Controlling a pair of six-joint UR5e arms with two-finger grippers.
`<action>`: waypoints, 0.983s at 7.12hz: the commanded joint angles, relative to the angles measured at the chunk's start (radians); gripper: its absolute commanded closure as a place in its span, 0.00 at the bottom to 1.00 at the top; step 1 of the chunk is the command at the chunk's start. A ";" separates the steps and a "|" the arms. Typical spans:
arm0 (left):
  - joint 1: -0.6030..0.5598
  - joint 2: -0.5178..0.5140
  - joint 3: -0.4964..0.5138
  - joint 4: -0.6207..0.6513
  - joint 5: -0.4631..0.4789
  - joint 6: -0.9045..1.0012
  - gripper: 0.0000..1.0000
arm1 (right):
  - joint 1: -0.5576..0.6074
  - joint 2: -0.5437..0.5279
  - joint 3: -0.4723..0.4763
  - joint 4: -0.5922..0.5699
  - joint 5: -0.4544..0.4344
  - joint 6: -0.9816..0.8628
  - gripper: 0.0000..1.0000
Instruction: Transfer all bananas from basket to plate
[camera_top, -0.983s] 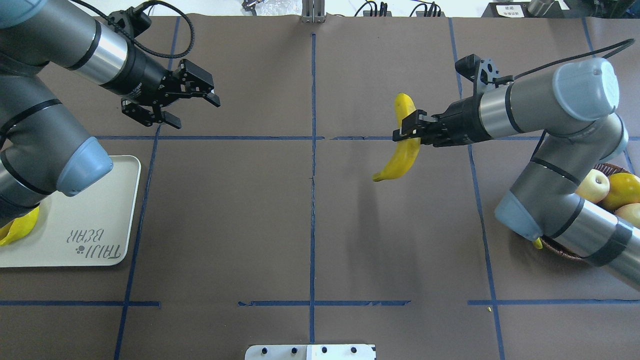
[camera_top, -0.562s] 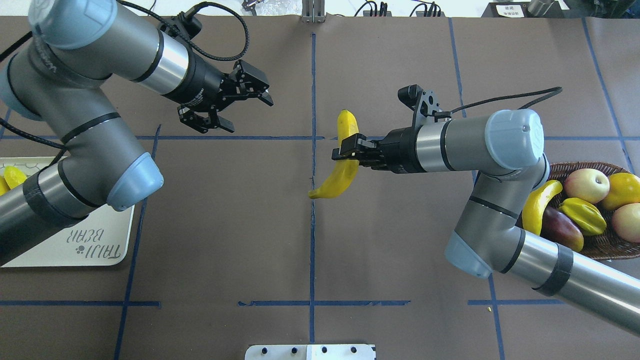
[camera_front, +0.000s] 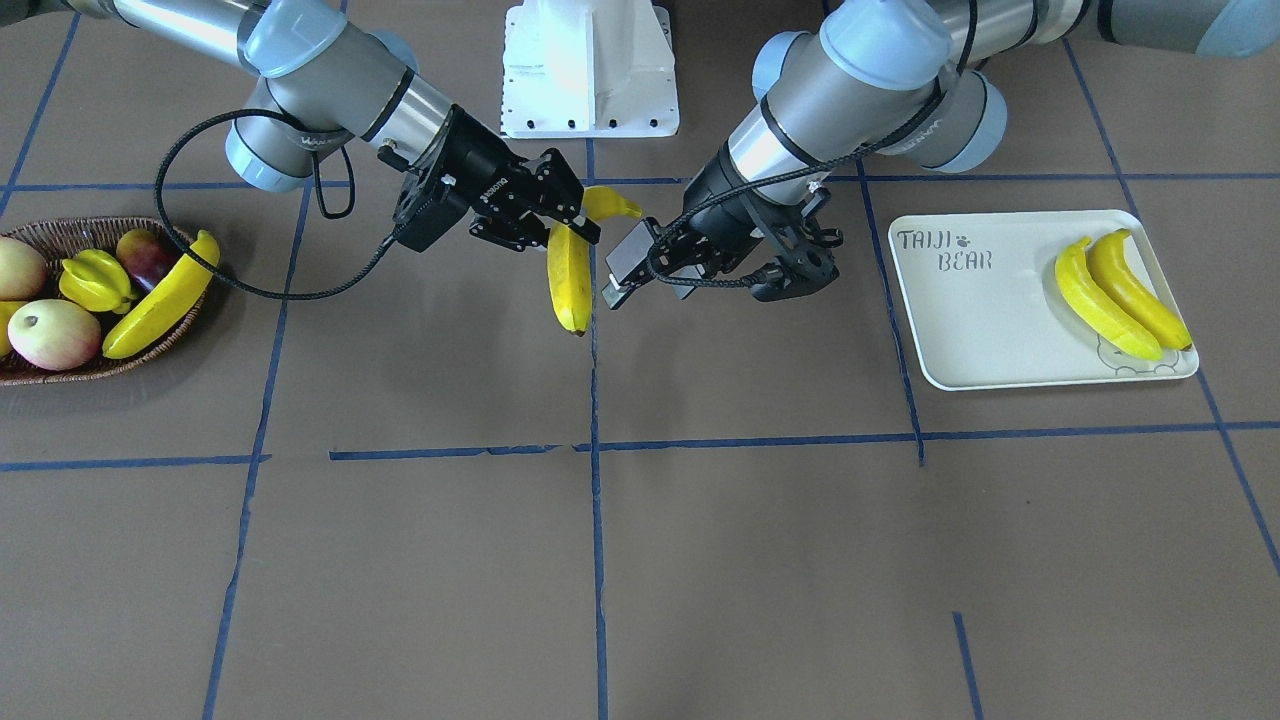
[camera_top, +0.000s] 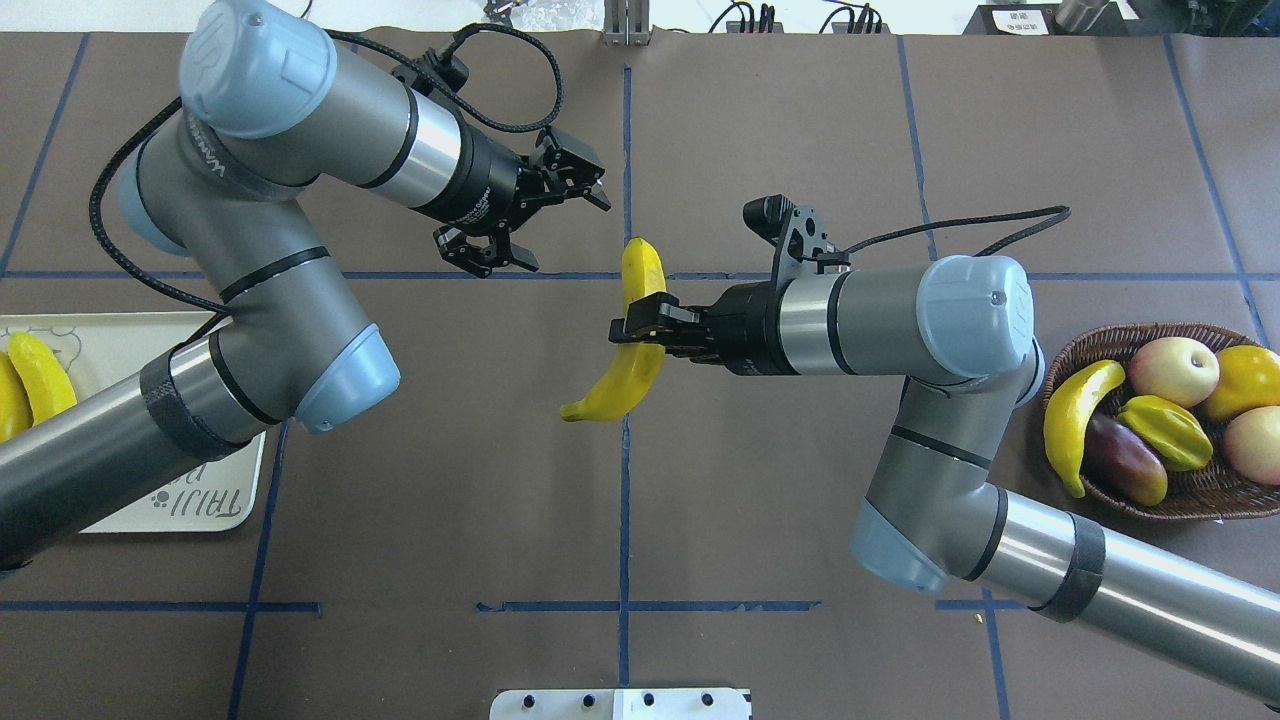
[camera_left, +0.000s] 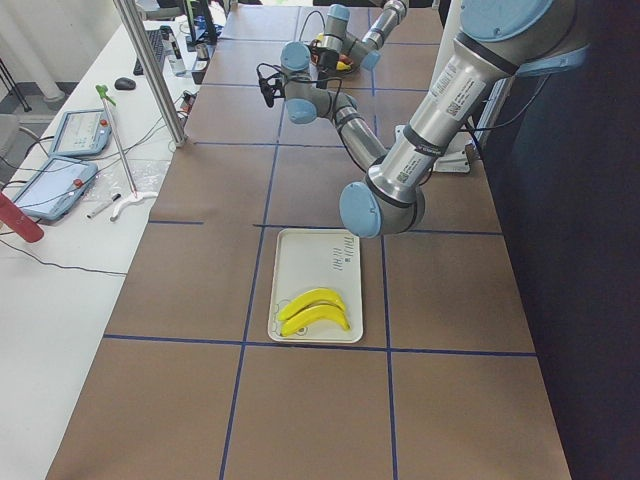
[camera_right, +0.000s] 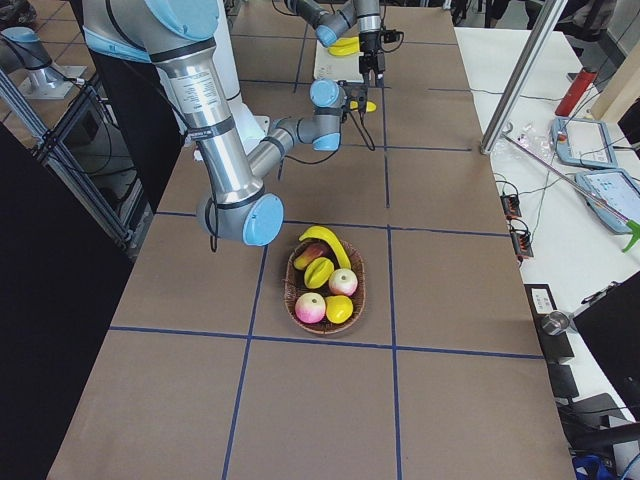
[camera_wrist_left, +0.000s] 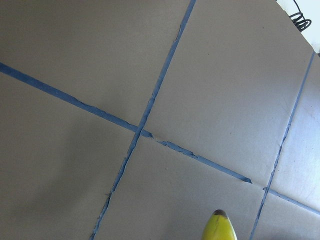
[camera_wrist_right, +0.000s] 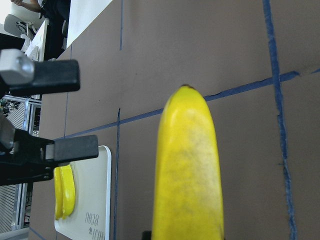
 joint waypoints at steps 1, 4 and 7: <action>0.057 -0.014 0.005 -0.001 0.059 -0.025 0.00 | -0.010 0.012 0.001 0.002 -0.005 0.000 0.99; 0.097 -0.015 0.003 -0.003 0.067 -0.036 0.00 | -0.010 0.014 0.002 0.002 -0.005 0.000 0.99; 0.105 -0.015 0.005 -0.003 0.067 -0.039 0.20 | -0.010 0.014 0.005 0.002 -0.005 0.000 0.98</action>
